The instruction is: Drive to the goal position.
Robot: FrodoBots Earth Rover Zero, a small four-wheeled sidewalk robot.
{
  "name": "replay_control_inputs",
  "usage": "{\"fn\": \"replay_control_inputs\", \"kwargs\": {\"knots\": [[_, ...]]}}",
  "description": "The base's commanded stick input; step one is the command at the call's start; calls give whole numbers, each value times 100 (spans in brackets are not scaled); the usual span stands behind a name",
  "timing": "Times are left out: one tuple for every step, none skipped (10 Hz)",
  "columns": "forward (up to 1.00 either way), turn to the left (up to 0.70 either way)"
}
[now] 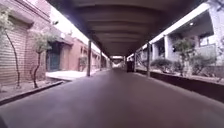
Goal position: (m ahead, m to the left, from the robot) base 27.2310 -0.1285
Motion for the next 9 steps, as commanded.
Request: {"fn": "replay_control_inputs", "kwargs": {"knots": [[70, 0], [70, 0], [70, 0], [70, 0], [70, 0], [70, 0], [70, 0], [70, 0], [70, 0]]}}
